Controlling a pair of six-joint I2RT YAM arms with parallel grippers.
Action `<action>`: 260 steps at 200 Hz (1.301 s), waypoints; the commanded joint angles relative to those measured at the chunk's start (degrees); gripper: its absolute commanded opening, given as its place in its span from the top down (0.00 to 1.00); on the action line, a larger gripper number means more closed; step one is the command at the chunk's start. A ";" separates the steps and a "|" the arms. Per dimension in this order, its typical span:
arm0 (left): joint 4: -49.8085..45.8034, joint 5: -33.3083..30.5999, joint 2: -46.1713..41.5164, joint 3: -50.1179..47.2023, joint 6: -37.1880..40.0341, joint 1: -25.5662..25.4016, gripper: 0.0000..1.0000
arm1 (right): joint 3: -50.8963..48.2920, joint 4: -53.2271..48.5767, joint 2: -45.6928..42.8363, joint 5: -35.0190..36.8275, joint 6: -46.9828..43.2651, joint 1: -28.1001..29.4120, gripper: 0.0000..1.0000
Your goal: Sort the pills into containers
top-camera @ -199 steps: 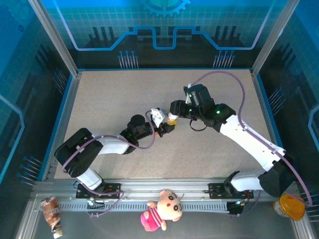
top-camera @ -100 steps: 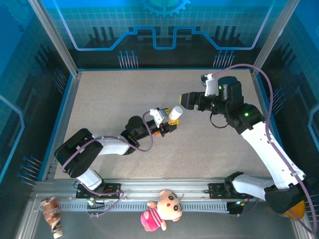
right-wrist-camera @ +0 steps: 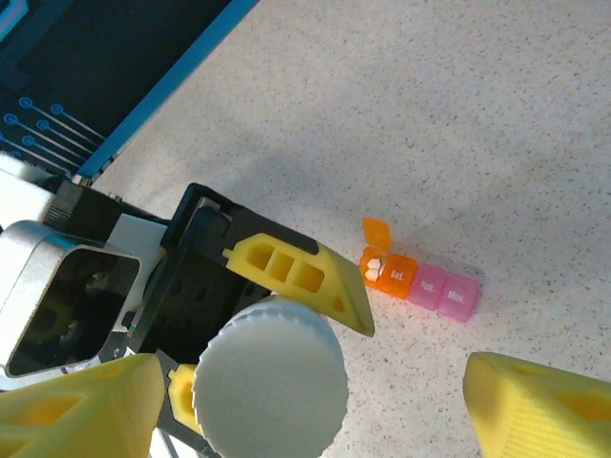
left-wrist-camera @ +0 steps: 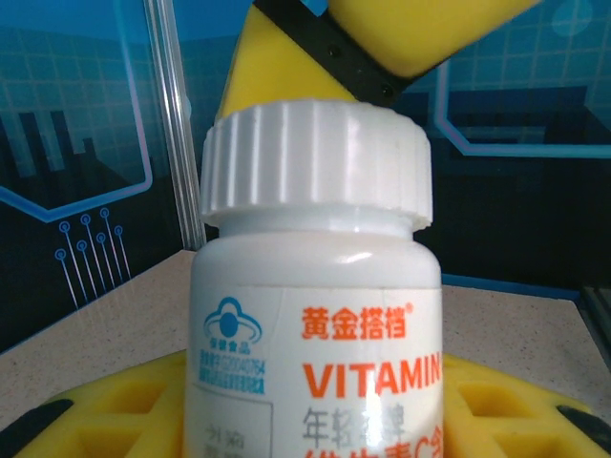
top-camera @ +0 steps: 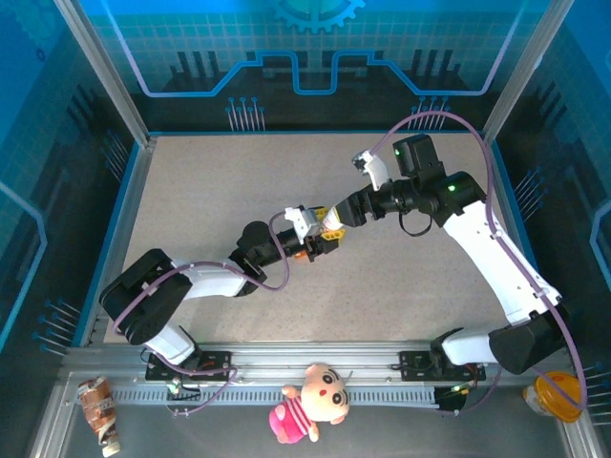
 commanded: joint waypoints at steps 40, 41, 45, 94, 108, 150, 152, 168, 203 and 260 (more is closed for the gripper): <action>1.53 1.37 -1.65 1.25 -0.54 -0.23 1.00 | 0.95 -2.65 1.22 -2.08 -2.66 1.81 0.24; 1.51 1.38 -1.61 1.26 -0.54 -0.20 1.00 | 0.89 -2.60 1.26 -2.08 -2.65 1.81 0.25; 1.52 1.34 -1.58 1.27 -0.53 -0.18 1.00 | 0.92 -2.58 1.29 -2.08 -2.57 1.81 0.26; 1.55 1.38 -1.47 1.36 -0.45 -0.22 1.00 | 0.62 -1.55 1.91 -2.12 -0.09 2.04 0.57; 1.52 1.38 -1.48 1.48 -0.55 -0.26 1.00 | -0.59 -0.07 1.80 -1.85 2.07 2.55 0.60; 0.28 0.51 -1.75 1.93 0.30 -0.20 1.00 | -7.44 8.38 0.29 12.94 24.97 6.88 0.72; 0.23 0.44 -1.75 1.96 0.33 -0.19 1.00 | -7.85 9.01 0.17 13.78 25.99 7.32 0.72; 0.00 0.24 -1.39 2.17 0.43 -0.23 1.00 | -11.29 14.43 -1.12 20.56 34.13 11.32 0.72; -0.26 -0.27 -1.09 2.20 0.51 -0.23 1.00 | -13.43 20.85 -1.52 27.09 42.08 15.81 0.70; 0.42 -0.58 -0.69 1.60 0.52 -0.25 1.00 | -10.54 18.02 -8.67 15.83 29.75 7.05 0.31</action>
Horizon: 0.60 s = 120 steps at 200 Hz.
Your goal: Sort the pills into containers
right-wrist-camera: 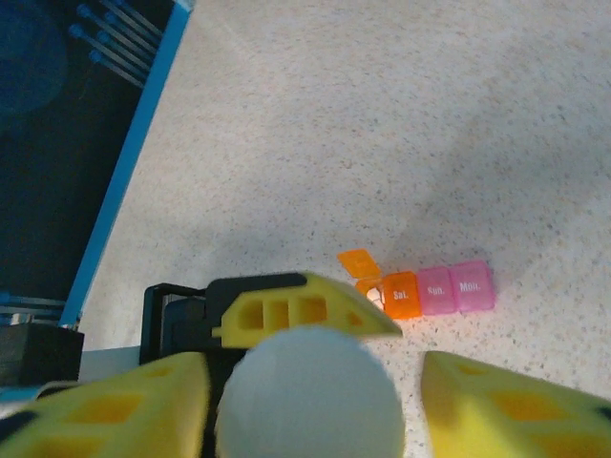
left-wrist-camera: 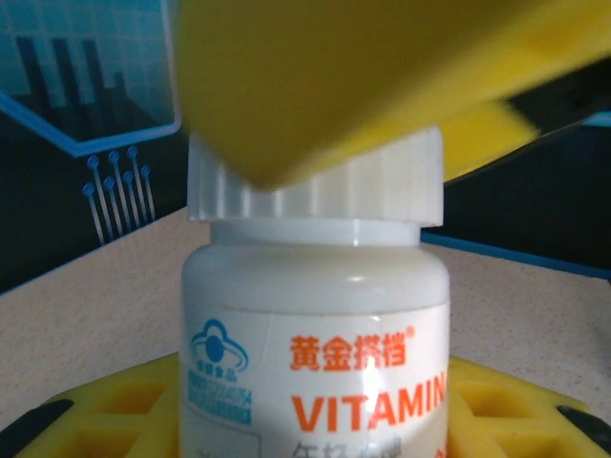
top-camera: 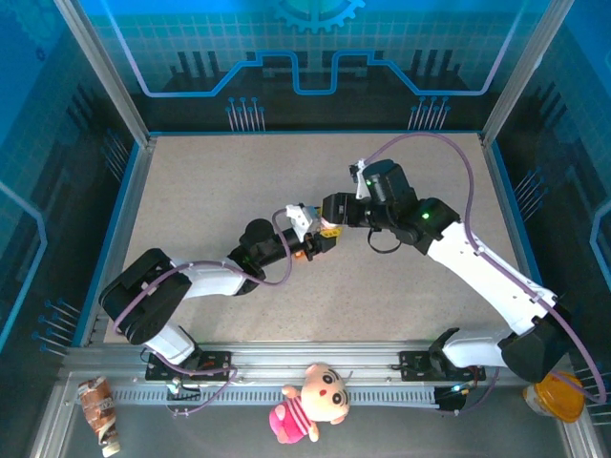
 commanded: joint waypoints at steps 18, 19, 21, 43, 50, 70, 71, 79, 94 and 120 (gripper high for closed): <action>5.63 2.85 -0.73 1.51 1.52 -0.82 1.00 | 2.47 -2.09 -6.70 -15.53 -12.38 -8.49 0.23; 5.60 2.91 -0.72 1.51 1.50 -0.83 1.00 | 2.72 -2.57 -6.65 -15.97 -13.02 -8.70 0.22; 5.57 3.02 -0.81 1.51 1.44 -0.77 1.00 | 3.13 -3.40 -6.60 -16.56 -13.95 -9.08 0.22; 5.05 4.62 -1.01 1.60 1.48 -0.75 1.00 | 8.55 -13.33 -3.92 -23.40 -26.51 -11.82 0.17; 4.87 5.02 -1.02 1.69 1.24 -0.76 1.00 | 10.99 -16.84 -2.37 -24.74 -29.68 -12.15 0.16; 4.70 6.36 -0.90 2.02 0.44 -0.80 1.00 | 15.27 -24.12 1.60 -26.88 -38.17 -11.50 0.14; 4.65 6.47 -0.90 2.03 0.43 -0.82 1.00 | 15.40 -24.39 1.77 -26.83 -38.43 -11.48 0.14; 4.24 7.02 -0.92 2.26 0.21 -0.75 1.00 | 16.45 -25.94 3.02 -26.59 -39.93 -11.25 0.14; 3.21 7.86 -1.14 2.54 -0.09 -0.77 1.00 | 17.91 -27.60 4.75 -25.67 -41.39 -10.65 0.14; 2.66 8.51 -1.33 2.57 -0.45 -0.81 1.00 | 18.70 -28.01 6.47 -24.55 -41.84 -9.56 0.16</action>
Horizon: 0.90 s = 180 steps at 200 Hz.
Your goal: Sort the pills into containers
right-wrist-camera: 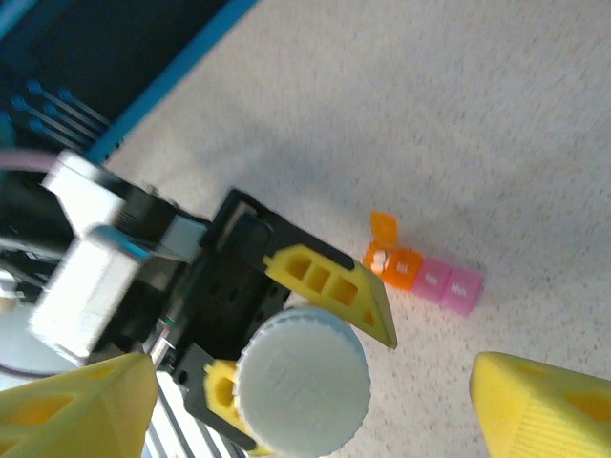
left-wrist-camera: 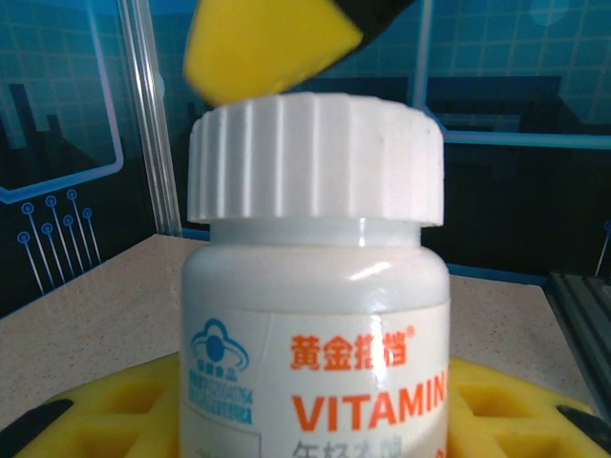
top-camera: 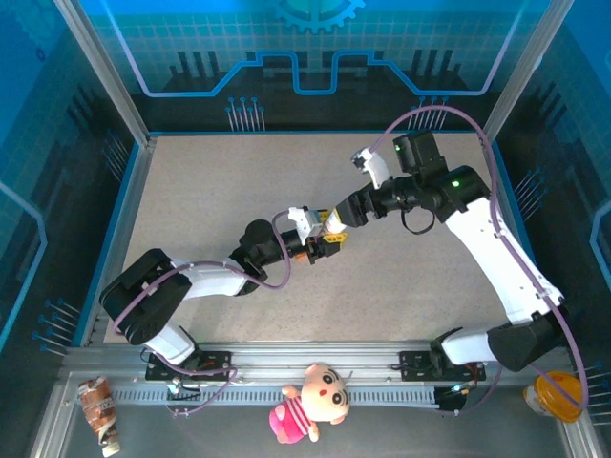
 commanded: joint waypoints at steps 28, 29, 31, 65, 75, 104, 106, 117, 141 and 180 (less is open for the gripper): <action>0.45 2.58 -1.46 1.74 -0.20 -0.10 1.00 | 1.92 -5.07 1.90 -0.61 -4.47 1.69 0.23; 0.45 2.58 -1.49 1.74 -0.21 -0.06 1.00 | 1.84 -5.04 1.87 -0.62 -4.46 1.70 0.23; 0.45 2.59 -1.50 1.74 -0.21 -0.08 1.00 | 1.84 -4.90 1.91 -0.58 -4.44 1.71 0.24; 0.37 2.45 -1.49 1.71 -0.22 -0.08 1.00 | 0.81 -4.39 1.90 -0.72 -4.02 1.80 0.35; 0.32 2.45 -1.51 1.73 -0.21 -0.04 1.00 | 0.47 -4.28 1.87 -0.71 -3.85 2.01 0.36; 0.62 2.54 -1.16 1.88 -0.56 -0.09 1.00 | -0.32 -3.57 1.84 0.27 -3.25 2.47 0.39; 0.62 2.55 -1.16 1.97 -0.56 -0.04 1.00 | -0.32 -3.53 1.88 0.43 -3.11 2.49 0.39; 0.63 2.49 -1.01 2.07 -0.65 -0.07 1.00 | -0.51 -3.13 1.92 0.86 -2.57 2.49 0.43; 0.99 2.44 -0.90 2.09 -0.97 -0.08 1.00 | -0.70 -2.68 1.84 1.97 -1.91 2.76 0.49; 0.63 2.25 -1.02 2.18 -0.78 -0.03 1.00 | -1.48 -2.10 1.72 4.08 -0.02 4.05 0.57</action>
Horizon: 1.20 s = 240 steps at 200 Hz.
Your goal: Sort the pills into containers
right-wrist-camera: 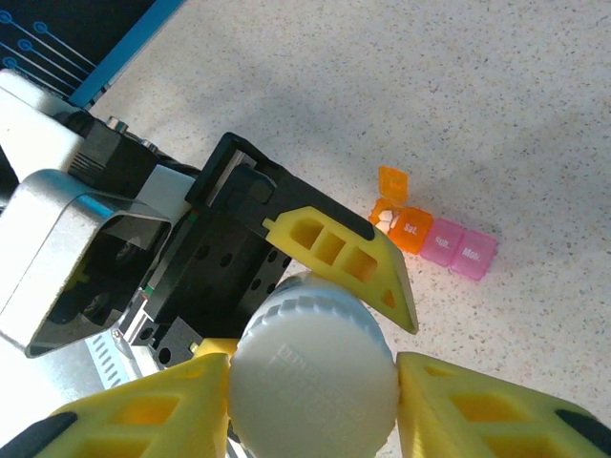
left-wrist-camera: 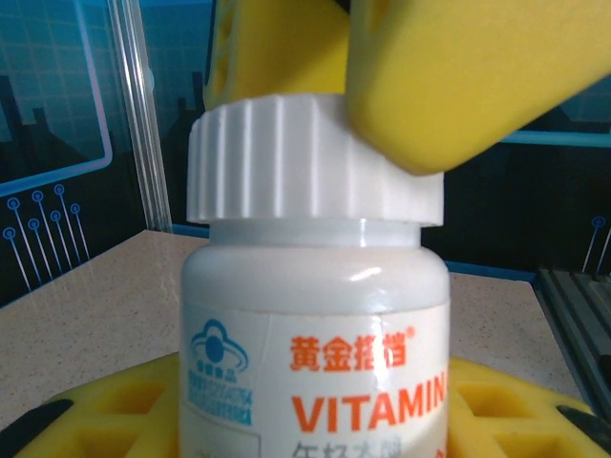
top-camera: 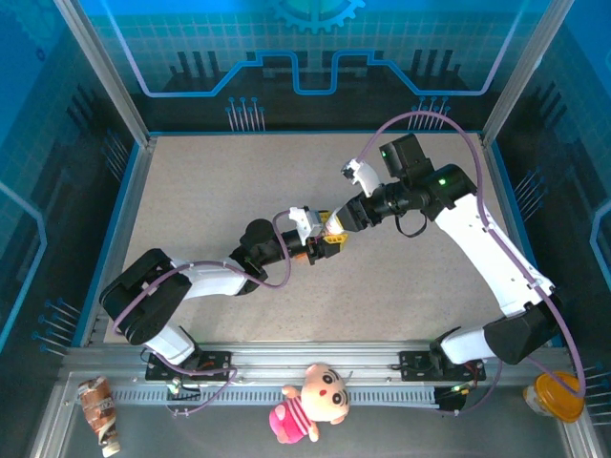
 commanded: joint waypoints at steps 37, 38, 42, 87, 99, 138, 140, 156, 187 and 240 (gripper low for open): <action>1.02 0.22 -0.89 2.35 0.35 -0.11 1.00 | -4.74 3.01 0.35 11.25 12.23 5.19 0.67; 0.97 0.19 -0.89 2.40 0.37 -0.14 1.00 | -4.93 3.22 0.31 11.44 12.62 5.26 0.68; 0.93 -0.03 -0.87 2.44 0.44 -0.14 1.00 | -5.88 4.08 0.20 12.15 14.32 5.50 0.69; 1.20 -0.53 -0.19 2.54 0.51 -0.10 1.00 | -20.77 22.94 -6.23 19.35 37.86 7.72 0.69; 1.21 -0.62 -0.02 2.49 0.63 -0.10 1.00 | -23.08 27.19 -7.49 18.81 41.95 8.01 0.68; 1.63 -1.22 0.08 1.76 1.08 -0.14 1.00 | -17.26 22.67 -8.90 17.96 35.82 6.25 0.51; 1.72 -1.23 0.07 1.66 1.08 -0.11 1.00 | -16.94 22.36 -9.10 17.73 35.33 5.93 0.50; 2.06 -1.30 -0.06 1.40 1.02 -0.13 1.00 | -14.78 19.65 -10.79 14.30 30.25 3.30 0.38; 2.02 -0.72 -0.64 1.36 0.97 -0.10 1.00 | -11.59 13.64 -12.23 7.19 19.24 -1.07 0.23; 0.79 0.35 -1.33 1.95 0.91 -0.16 1.00 | -5.75 5.16 -6.83 1.66 7.24 -0.74 0.17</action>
